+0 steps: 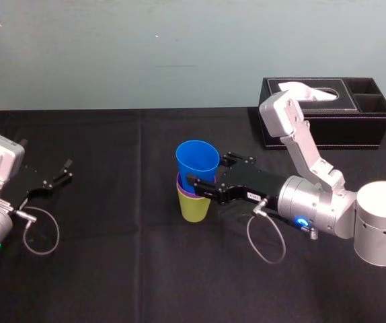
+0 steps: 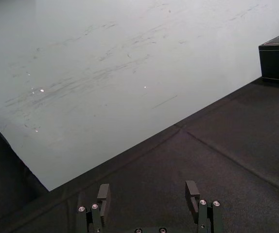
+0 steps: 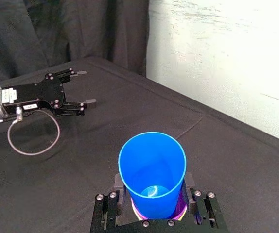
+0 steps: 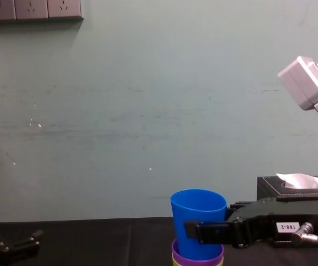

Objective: Stack the three plastic cups sequentially using one hand.

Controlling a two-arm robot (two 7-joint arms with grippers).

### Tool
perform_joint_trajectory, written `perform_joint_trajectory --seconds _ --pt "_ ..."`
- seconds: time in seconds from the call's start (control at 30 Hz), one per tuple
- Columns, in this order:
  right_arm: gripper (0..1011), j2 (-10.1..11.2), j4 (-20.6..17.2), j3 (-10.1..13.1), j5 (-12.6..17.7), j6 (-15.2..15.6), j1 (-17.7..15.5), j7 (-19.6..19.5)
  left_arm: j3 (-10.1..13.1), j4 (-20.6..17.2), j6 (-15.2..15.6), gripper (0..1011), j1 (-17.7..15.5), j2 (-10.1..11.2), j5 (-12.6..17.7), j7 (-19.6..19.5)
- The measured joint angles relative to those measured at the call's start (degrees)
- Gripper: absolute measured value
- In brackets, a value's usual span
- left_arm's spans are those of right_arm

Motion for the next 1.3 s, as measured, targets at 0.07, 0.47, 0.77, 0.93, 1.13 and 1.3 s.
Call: perform_joint_trajectory --seconds 0.07,0.47,0.77,0.93,1.13,1.3 --pt "705 0.0 0.1 0.0 0.0 0.0 0.0 0.0 0.0 0.0 0.0 1010 0.0 0.0 0.0 0.0" --pt "705 -0.3 0.4 0.0 -0.4 -0.3 0.0 0.0 0.0 0.0 0.0 1010 0.0 0.0 0.0 0.0" --pt "754 -0.2 0.4 0.1 -0.4 -0.3 -0.1 0.0 0.0 0.0 0.0 1010 0.0 0.0 0.0 0.0" --pt "885 -0.2 0.4 0.1 -0.3 -0.3 -0.1 0.0 0.0 0.0 0.0 1010 0.0 0.0 0.0 0.0" --pt "1003 -0.2 0.3 0.1 -0.3 -0.2 -0.1 0.0 0.0 0.0 0.0 1010 0.0 0.0 0.0 0.0" --pt "1003 -0.2 0.3 0.1 -0.3 -0.2 -0.1 0.0 0.0 0.0 0.0 1010 0.0 0.0 0.0 0.0"
